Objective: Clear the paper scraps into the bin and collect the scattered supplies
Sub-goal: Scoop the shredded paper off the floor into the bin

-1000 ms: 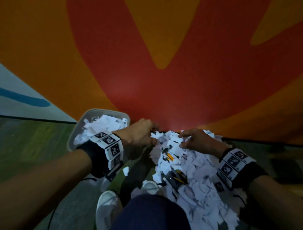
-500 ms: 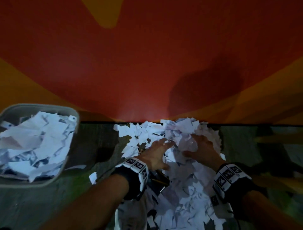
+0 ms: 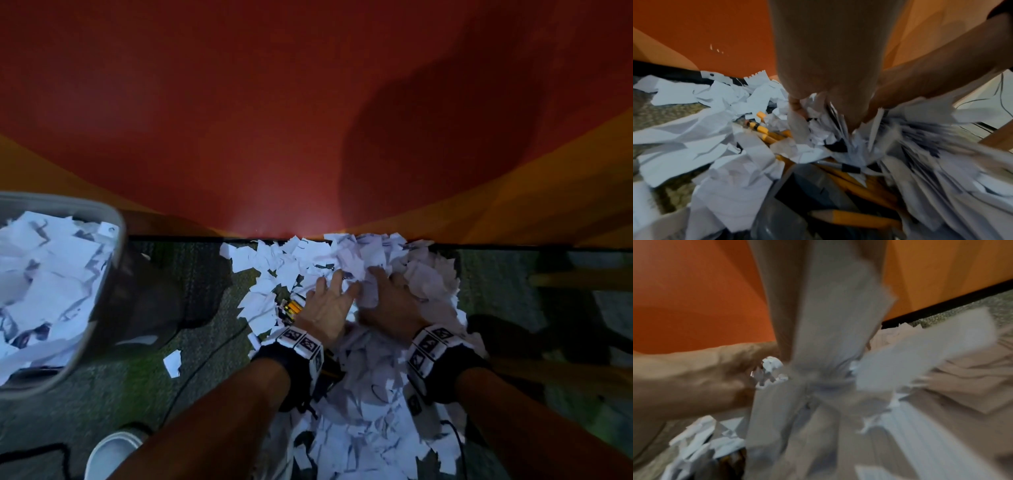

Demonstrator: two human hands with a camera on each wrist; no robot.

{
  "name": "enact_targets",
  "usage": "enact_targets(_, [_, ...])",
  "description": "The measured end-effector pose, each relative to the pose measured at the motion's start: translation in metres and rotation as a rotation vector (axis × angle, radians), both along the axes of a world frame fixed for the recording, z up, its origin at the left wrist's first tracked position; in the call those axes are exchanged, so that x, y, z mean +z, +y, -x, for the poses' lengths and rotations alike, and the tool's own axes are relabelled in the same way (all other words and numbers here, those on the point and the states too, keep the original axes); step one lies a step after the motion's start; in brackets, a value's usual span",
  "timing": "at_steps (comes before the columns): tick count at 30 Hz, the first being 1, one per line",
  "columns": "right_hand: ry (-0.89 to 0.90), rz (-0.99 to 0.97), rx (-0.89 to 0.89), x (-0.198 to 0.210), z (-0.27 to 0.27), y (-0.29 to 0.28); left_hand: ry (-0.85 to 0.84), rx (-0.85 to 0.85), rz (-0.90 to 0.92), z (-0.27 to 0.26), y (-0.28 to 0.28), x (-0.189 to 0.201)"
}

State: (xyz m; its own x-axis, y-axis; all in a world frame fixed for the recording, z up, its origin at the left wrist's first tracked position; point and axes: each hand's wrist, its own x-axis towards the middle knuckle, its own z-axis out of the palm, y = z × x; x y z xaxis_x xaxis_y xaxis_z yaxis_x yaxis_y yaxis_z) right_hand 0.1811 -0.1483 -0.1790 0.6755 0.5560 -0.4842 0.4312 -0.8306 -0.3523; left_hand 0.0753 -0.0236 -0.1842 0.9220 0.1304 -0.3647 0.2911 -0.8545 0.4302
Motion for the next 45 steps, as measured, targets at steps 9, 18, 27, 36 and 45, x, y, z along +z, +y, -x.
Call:
enact_targets(9, [0.096, -0.315, -0.060, 0.042, -0.010, 0.005, -0.082, 0.321, 0.397, 0.002, 0.022, 0.010])
enact_targets(18, [0.141, -0.446, -0.043, 0.130, -0.018, 0.000, -0.304, 0.450, 0.361, 0.027, 0.069, 0.118])
enact_targets(27, [0.114, -0.596, 0.123, 0.228, 0.032, 0.041, -0.401, 0.470, 0.142, 0.108, 0.127, 0.260])
enact_targets(36, [0.165, -0.659, 0.319, 0.281, 0.132, 0.157, -0.393, 0.678, -0.092, 0.238, 0.207, 0.309])
enact_targets(45, [0.201, -0.553, 0.417, 0.260, 0.207, 0.253, -0.329, 0.817, -0.086, 0.301, 0.241, 0.266])
